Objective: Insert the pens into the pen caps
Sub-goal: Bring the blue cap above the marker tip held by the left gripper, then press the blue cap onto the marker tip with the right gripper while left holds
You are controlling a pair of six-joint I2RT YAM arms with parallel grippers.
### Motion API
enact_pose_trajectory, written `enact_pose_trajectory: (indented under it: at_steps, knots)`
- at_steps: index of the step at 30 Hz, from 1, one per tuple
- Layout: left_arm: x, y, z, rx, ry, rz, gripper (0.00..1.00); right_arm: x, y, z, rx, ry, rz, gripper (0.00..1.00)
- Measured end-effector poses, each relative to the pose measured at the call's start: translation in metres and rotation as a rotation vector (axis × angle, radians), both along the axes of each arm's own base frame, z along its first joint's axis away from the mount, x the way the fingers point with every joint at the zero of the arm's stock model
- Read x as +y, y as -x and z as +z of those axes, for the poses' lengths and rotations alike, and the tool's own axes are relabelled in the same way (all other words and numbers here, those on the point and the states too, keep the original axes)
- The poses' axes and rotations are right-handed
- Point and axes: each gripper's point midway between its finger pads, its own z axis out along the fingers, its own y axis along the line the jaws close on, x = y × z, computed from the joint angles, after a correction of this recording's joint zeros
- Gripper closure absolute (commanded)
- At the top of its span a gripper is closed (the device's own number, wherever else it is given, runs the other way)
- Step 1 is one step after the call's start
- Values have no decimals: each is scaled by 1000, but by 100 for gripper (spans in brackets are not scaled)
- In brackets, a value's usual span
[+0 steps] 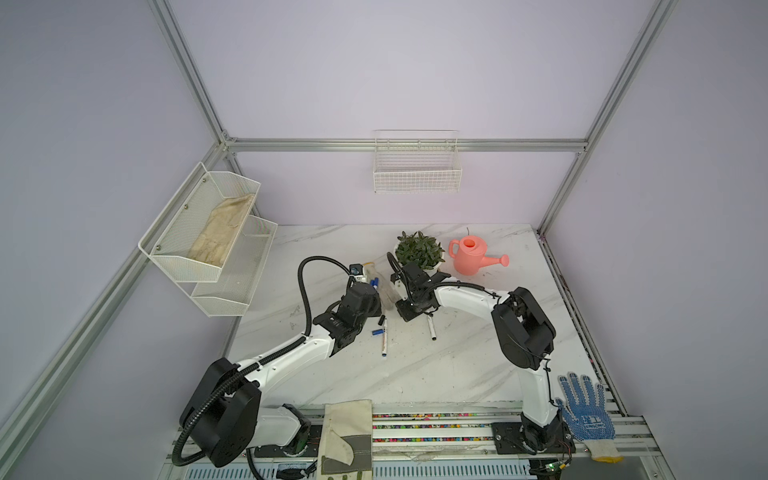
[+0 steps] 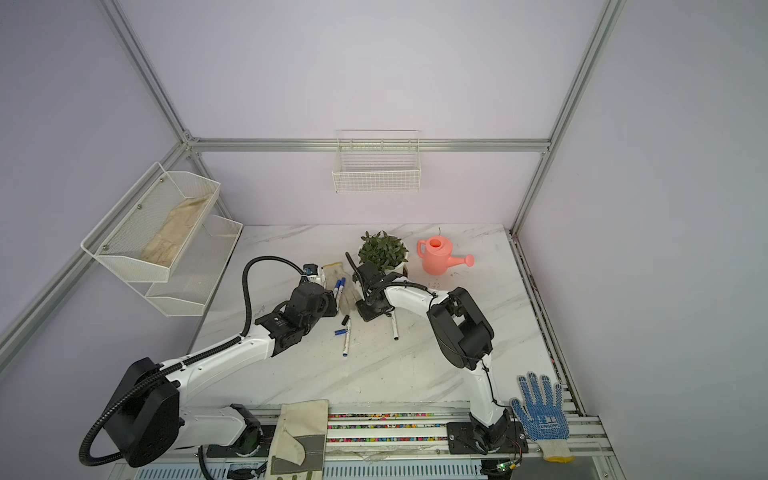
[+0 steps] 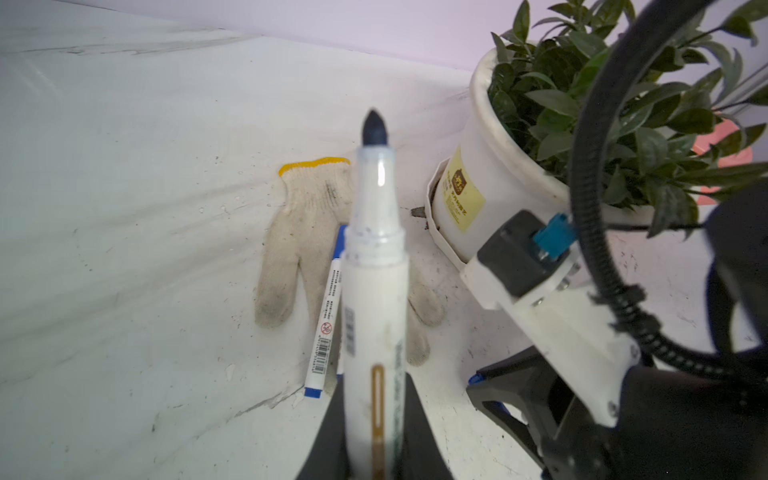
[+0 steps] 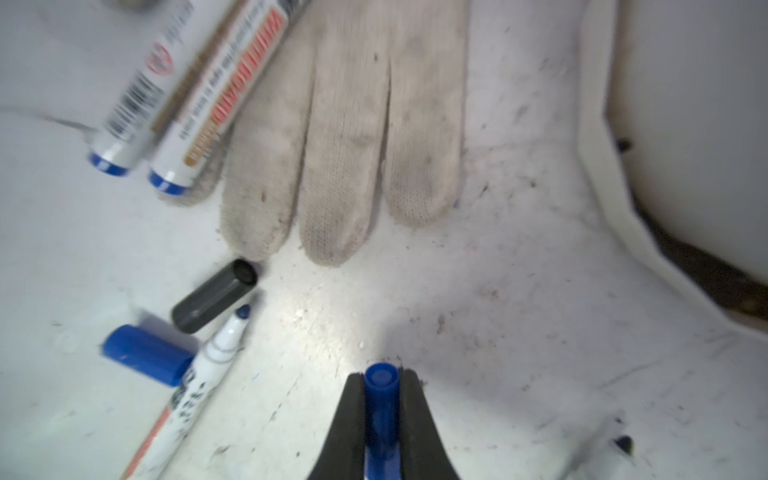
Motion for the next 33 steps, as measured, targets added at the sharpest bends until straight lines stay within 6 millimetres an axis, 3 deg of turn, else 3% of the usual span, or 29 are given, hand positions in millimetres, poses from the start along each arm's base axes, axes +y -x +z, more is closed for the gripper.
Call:
enact_pose_trajectory:
  at_steps: [3,5,7,9,11,17,33]
  knots:
    - [-18,2,3,-15,12,-87,100,-8,-22,70,-90,-200,-52,100]
    - [-33,5,7,-30,24,-154,100,-15,-36,131,-187,-361,-74,100]
    - [-45,7,12,-48,39,-210,100,-20,-43,180,-267,-490,-73,100]
    - [-55,9,17,-64,55,-256,100,-16,-40,215,-316,-596,-38,100]
    - [-63,11,22,-84,68,-294,100,-6,-32,234,-327,-685,16,100]
    - [-76,13,30,-112,96,-355,100,14,-17,226,-239,-779,93,100]
    - [-90,18,39,-151,108,-440,100,21,-17,229,-228,-834,123,100]
